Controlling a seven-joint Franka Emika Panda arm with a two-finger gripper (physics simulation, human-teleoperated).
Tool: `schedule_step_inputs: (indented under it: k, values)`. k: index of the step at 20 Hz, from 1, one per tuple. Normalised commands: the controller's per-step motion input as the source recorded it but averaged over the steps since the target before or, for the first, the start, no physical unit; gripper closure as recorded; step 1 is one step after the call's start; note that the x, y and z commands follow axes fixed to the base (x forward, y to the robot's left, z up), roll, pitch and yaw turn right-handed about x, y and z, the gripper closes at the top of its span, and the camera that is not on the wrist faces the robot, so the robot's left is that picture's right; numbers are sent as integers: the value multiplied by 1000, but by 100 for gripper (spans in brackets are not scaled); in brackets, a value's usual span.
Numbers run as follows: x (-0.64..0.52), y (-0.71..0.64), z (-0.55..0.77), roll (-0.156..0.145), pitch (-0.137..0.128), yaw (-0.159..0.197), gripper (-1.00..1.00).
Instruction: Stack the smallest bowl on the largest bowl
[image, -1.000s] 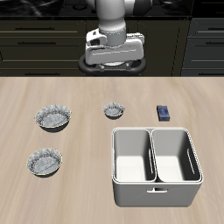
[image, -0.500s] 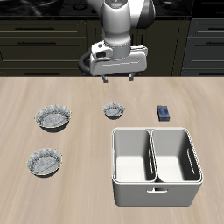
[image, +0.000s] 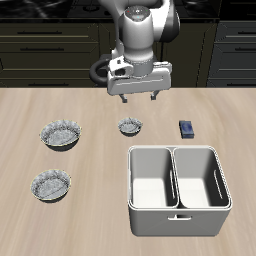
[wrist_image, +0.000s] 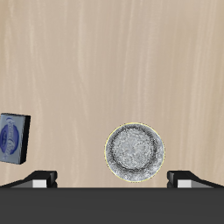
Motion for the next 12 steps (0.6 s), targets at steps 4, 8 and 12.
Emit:
schedule_step_inputs:
  k: [4,8,12]
  values:
    - [95,-30,-267,-33,26,-10,-100]
    - [105,-12,-210,-9,31,-14,-100]
    - [47,66,-231,4,39,-16,-100]
